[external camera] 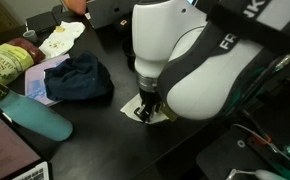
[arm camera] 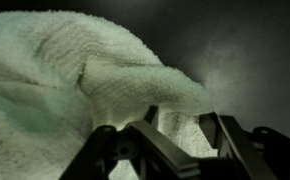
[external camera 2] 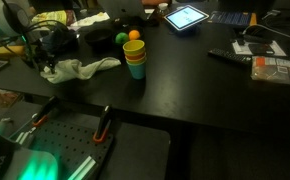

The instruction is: Remove the red object from the bowl then place it on the white towel then wrap it in the towel and place the wrapped towel back in the black bowl

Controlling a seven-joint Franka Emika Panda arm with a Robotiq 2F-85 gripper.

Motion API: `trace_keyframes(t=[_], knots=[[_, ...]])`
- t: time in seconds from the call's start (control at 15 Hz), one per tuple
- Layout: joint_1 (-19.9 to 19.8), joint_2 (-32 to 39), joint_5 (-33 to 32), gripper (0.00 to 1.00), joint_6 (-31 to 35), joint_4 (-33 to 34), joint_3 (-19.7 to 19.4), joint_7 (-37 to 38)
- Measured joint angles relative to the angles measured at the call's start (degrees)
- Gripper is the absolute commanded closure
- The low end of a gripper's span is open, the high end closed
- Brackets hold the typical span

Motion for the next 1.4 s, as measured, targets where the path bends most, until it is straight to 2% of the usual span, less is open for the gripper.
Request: trace_keyframes(t=[0.13,0.33,0.6,0.87,1.13,1.4], knots=[[-0.02,-0.14,0.16,0.94,0.00,0.11,-0.33,-0.01],[-0.02,-0.66,0.17,1.00,-0.01,0.69,-1.23,-0.01],[0.32,-1.69,0.15,0.96,-0.24,2.68,-3.79,-0.07],[1.97,-4.10,-1.88,0.96,-3.27,4.81,-8.59,0.14],[4.01,-7.18,-8.53,0.96,-10.20,6.19,-13.18,2.42],[4.25,-10.94,-17.51,0.96,-16.98,6.87,-15.49,6.22]])
